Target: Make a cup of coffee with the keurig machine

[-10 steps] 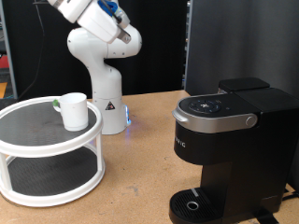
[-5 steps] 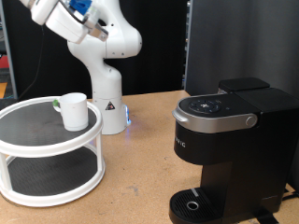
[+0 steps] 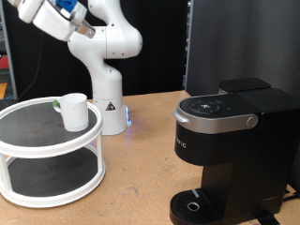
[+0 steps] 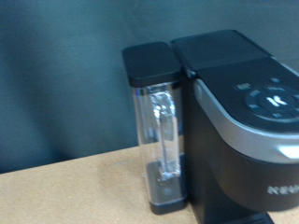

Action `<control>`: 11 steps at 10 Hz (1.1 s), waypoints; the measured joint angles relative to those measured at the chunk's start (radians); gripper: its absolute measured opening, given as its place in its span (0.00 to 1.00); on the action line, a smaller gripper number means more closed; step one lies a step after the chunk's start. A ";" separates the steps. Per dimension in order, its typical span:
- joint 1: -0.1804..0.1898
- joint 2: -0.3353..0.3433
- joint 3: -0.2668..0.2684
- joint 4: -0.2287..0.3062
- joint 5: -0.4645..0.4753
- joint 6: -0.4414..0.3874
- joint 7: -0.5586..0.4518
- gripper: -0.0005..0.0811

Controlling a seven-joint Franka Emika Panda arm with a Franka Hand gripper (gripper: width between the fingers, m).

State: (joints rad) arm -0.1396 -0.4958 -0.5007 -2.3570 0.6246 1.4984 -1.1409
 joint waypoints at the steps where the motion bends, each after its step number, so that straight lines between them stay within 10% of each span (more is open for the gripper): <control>1: -0.016 -0.002 -0.015 -0.007 -0.006 0.008 -0.005 0.01; 6: -0.108 -0.013 -0.127 -0.018 -0.085 -0.014 -0.108 0.01; 11: -0.115 -0.004 -0.150 -0.017 -0.091 -0.024 -0.123 0.01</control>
State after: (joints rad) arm -0.2544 -0.5002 -0.6504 -2.3740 0.5338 1.4747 -1.2639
